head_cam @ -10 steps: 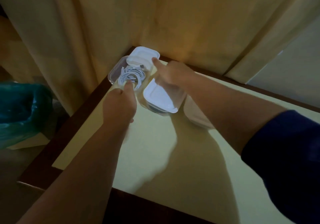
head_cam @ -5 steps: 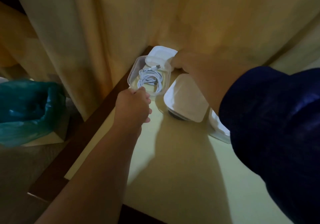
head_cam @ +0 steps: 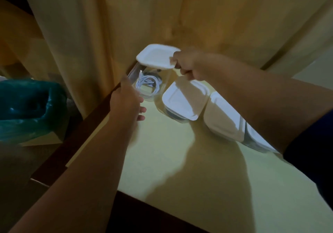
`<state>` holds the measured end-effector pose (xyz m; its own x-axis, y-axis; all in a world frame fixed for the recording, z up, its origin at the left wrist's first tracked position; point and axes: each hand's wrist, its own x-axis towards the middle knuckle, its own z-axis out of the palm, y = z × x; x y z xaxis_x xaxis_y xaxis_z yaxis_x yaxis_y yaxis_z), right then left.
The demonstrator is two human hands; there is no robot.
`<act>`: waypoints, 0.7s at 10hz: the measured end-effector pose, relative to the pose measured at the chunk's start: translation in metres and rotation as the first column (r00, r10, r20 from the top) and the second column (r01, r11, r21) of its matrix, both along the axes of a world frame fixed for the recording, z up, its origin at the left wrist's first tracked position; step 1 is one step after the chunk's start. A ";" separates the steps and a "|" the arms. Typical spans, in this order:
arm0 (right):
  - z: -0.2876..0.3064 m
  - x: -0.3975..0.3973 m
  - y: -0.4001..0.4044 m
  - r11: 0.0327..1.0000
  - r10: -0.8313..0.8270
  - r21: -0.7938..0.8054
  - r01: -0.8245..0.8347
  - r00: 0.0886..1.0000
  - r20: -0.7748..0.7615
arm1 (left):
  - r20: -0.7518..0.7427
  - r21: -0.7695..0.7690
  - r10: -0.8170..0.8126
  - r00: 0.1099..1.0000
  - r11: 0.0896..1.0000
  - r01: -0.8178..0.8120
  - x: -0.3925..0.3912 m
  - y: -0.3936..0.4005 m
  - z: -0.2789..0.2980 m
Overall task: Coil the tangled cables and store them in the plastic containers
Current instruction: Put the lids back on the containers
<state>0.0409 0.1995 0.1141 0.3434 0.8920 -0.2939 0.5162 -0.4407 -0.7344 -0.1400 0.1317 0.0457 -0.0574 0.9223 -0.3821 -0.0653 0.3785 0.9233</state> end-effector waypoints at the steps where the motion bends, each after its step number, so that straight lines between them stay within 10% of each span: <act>1: -0.007 -0.009 -0.009 0.990 0.066 -0.126 -0.060 0.997 0.049 | 0.024 -0.039 -0.061 0.998 0.997 0.062 -0.001 0.002 0.003; 5: -0.018 -0.010 0.002 0.982 0.174 -0.034 -0.186 0.818 0.548 | -0.133 0.173 0.029 0.991 0.985 -0.006 0.005 -0.001 -0.011; 7: -0.040 -0.036 0.030 0.961 0.258 -0.049 -0.271 0.820 0.511 | 0.022 0.072 0.017 1.000 0.997 -0.019 0.006 0.006 -0.013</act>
